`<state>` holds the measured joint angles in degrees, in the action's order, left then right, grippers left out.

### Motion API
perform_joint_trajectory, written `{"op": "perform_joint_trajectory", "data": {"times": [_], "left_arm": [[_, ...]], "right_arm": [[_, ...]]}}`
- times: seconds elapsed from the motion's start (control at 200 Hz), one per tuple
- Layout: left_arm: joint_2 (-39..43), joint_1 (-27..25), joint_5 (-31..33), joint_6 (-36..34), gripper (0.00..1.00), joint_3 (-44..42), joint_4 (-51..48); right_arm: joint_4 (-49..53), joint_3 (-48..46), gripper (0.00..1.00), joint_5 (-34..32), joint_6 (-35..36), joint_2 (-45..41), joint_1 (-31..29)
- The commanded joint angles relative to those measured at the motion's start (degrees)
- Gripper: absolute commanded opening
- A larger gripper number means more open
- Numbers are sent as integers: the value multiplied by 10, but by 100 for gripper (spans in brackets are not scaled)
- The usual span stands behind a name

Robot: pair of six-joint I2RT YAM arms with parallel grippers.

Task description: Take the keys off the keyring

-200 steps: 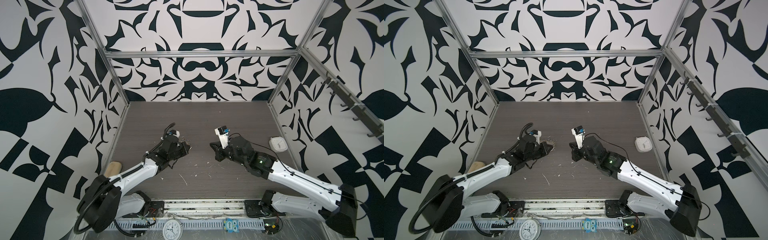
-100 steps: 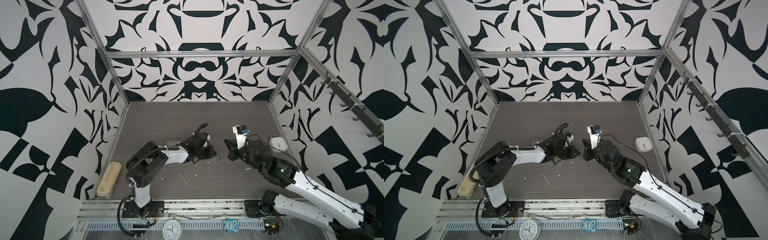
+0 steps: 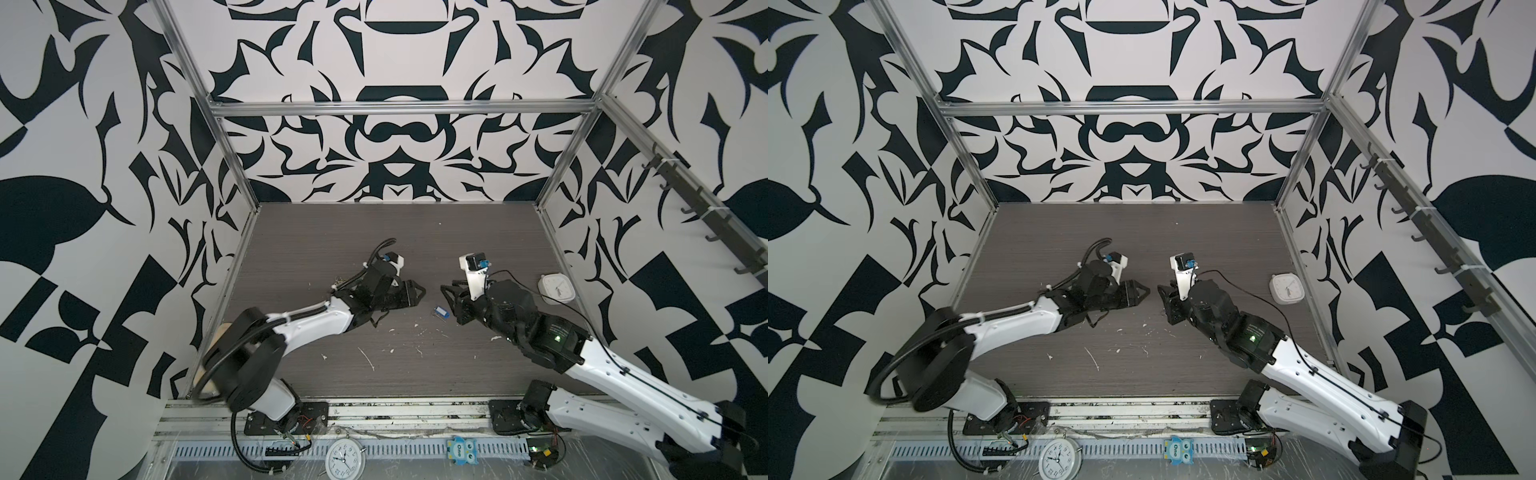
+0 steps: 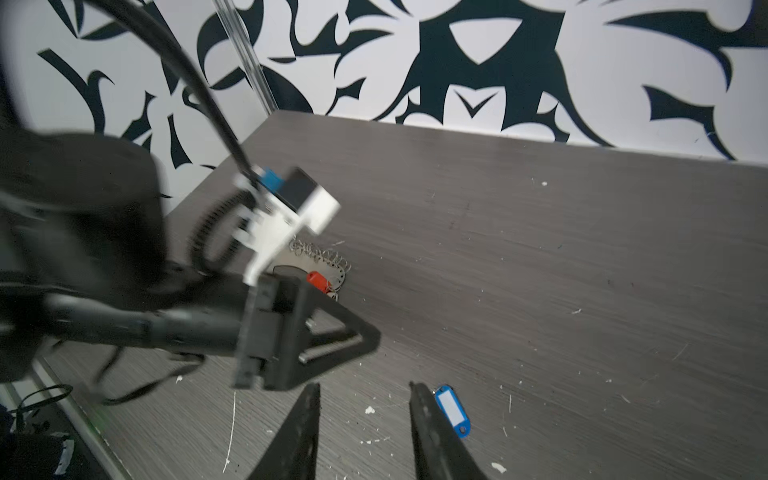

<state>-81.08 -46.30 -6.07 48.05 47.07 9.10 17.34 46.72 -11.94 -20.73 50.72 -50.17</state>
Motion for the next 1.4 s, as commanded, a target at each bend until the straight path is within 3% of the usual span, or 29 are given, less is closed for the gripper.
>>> {"op": "perform_joint_trajectory", "data": {"times": [0.0,0.105,0.265,0.285,0.29,0.305,0.39,0.535,0.7,0.985,1.24,1.395], "left_arm": [[121,5,120,-46,58,-22,-77],[221,7,191,-67,64,-47,-127],[328,7,245,-84,74,-73,-184],[338,8,251,-84,78,-75,-190],[341,7,252,-84,85,-76,-192],[348,8,256,-84,92,-76,-196],[386,8,270,-89,100,-84,-211],[436,8,296,-90,100,-93,-237],[482,8,313,-85,99,-117,-245],[536,7,323,-87,99,-135,-265],[556,7,326,-88,100,-146,-280],[570,7,331,-92,100,-148,-285]], "right_arm": [[-23,22,39,52,10,51,1],[-67,25,39,94,2,122,2],[-135,49,39,129,-10,244,-1],[-143,53,39,129,-11,259,-1],[-144,54,39,130,-11,263,-1],[-150,57,39,130,-10,275,-2],[-166,90,39,134,0,349,-4],[-170,158,39,107,15,460,-11],[-155,240,39,30,16,571,-32],[-114,343,37,-107,13,670,-48],[-87,389,33,-128,10,713,-49],[-99,397,34,-107,16,724,-47]]}}
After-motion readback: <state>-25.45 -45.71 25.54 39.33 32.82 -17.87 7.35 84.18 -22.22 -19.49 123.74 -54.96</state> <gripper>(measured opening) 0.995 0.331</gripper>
